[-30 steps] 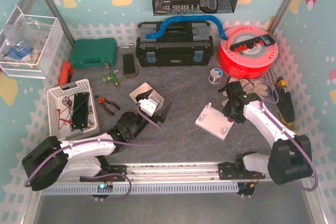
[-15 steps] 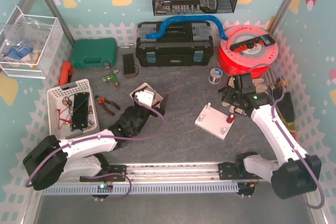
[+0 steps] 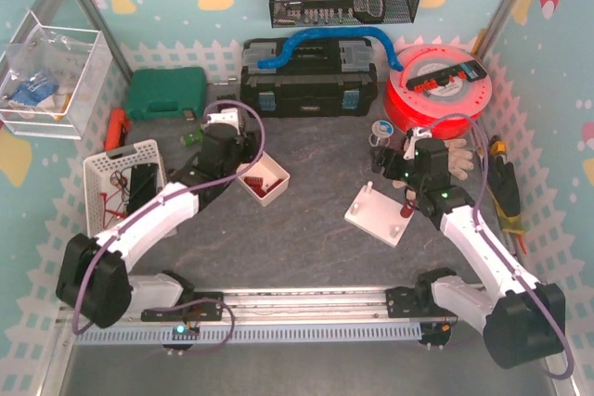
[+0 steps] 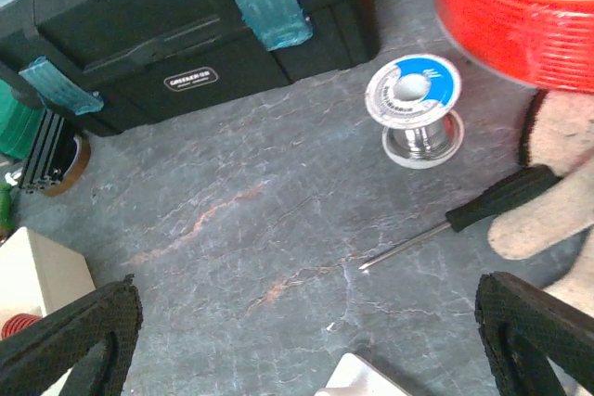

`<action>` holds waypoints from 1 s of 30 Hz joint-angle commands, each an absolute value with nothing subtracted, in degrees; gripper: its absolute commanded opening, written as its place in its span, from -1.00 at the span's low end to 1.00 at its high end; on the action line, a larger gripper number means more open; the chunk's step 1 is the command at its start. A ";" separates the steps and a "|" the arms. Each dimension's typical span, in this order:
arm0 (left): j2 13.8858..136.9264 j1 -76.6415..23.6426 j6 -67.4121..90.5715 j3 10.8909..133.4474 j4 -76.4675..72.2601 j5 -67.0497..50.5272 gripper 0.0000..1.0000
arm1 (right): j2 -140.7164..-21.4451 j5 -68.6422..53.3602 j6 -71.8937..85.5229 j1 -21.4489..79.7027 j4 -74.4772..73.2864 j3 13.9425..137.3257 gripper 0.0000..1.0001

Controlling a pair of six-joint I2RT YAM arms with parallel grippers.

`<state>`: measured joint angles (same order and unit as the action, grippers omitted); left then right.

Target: Install the large spring

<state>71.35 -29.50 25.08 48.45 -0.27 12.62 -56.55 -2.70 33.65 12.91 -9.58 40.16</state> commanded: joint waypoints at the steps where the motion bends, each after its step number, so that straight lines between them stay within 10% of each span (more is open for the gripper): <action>1: 77.66 -26.55 25.25 54.65 13.97 4.66 0.11 | -58.60 -4.87 32.56 14.14 1.67 37.51 0.94; 8: 85.04 -22.58 36.32 62.75 22.66 3.11 0.00 | -61.97 -5.62 31.15 15.08 2.16 37.82 0.94; 13: 85.93 -23.64 56.92 64.62 19.96 4.05 0.39 | -61.20 -5.68 31.40 15.79 3.16 36.94 0.94; 30: 99.95 -29.18 101.66 75.17 45.67 6.31 -0.11 | -60.33 -6.12 31.18 17.09 2.75 36.62 0.94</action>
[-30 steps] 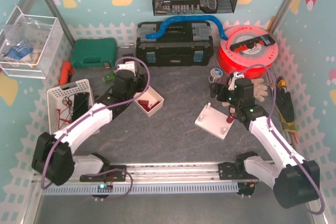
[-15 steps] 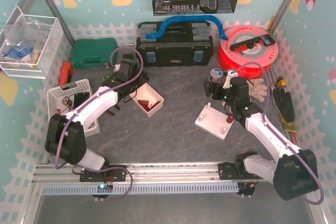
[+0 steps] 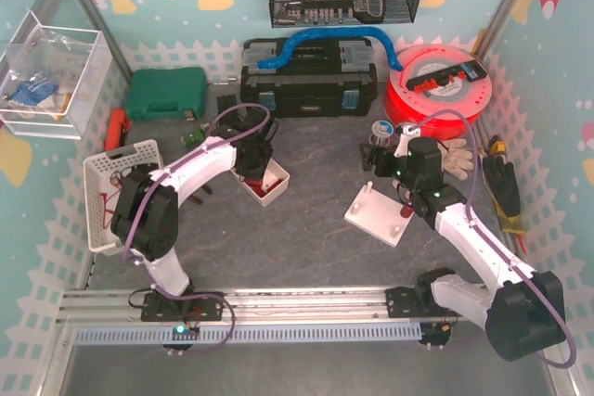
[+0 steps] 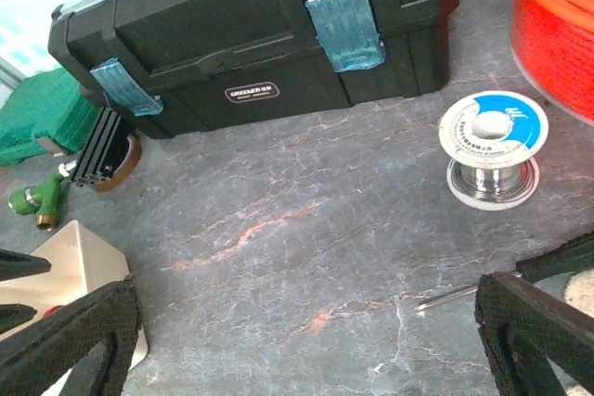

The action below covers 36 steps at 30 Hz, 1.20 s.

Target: Install the large spring

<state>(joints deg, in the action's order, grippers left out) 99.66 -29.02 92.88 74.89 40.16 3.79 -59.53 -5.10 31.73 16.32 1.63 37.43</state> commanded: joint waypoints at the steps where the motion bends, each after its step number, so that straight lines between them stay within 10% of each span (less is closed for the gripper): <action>1: 100.20 -29.11 102.27 75.15 45.86 6.93 -0.14 | -60.59 -6.19 31.28 17.20 2.73 36.70 0.94; 36: 114.99 -26.66 105.11 82.85 50.16 6.73 -0.30 | -61.96 -2.34 29.81 18.11 1.15 37.79 0.95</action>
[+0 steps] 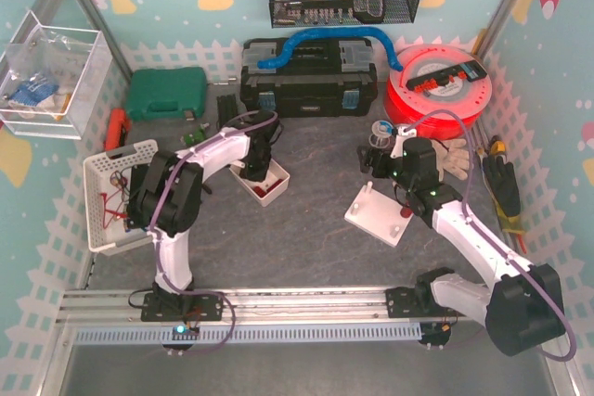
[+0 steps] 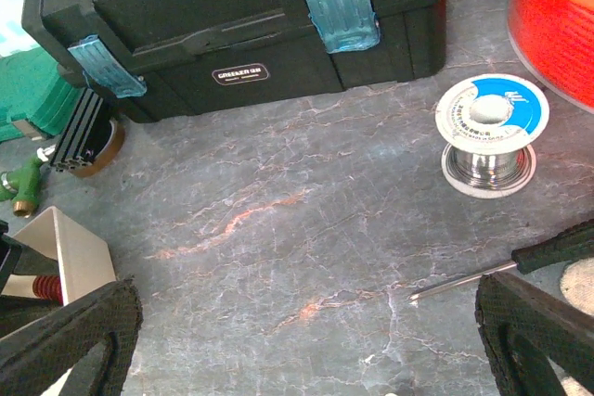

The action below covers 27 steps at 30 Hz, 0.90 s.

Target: Install the large spring

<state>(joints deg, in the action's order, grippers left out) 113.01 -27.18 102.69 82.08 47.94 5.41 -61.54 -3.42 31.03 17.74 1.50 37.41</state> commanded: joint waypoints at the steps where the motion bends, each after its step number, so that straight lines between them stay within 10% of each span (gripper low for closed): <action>1: 115.23 -26.57 105.18 82.88 50.12 6.92 -0.30 | -61.91 -2.29 29.80 18.11 1.14 37.79 0.95; 11: 116.71 -25.76 104.51 82.91 50.03 7.82 -0.21 | -62.98 -2.44 29.55 18.20 0.88 38.29 0.94; 27: 110.59 -26.26 99.84 84.03 49.81 11.03 -0.71 | -64.41 -3.76 29.34 18.19 0.00 39.54 0.95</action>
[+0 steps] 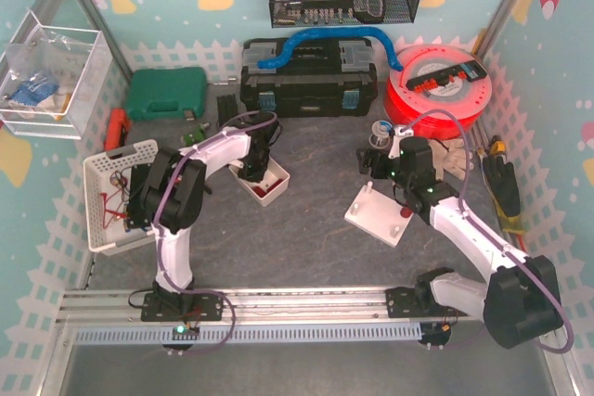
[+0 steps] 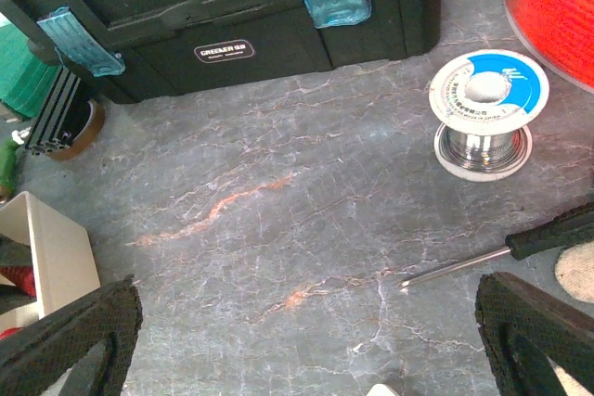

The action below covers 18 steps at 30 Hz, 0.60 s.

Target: Install the large spring

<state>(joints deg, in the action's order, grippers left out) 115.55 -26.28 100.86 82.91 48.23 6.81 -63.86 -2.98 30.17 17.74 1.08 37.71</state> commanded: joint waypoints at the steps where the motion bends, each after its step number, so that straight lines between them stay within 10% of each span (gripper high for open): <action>1: 109.47 -26.40 99.42 83.90 49.71 11.52 -0.75 | -64.60 -3.96 29.29 18.15 -0.07 39.69 0.94; 11: 96.33 -32.62 87.07 80.93 43.89 25.67 -0.84 | -65.65 -7.07 29.52 18.19 -4.76 43.96 0.97; 18: 78.52 -39.11 56.46 58.91 8.74 32.37 -0.86 | -63.50 -11.55 28.03 18.17 -7.71 47.09 0.97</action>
<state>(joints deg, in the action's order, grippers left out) 86.43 -36.60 78.13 69.65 31.81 26.94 -65.56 -7.81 29.74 17.74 -5.30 44.23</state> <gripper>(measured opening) 0.310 0.986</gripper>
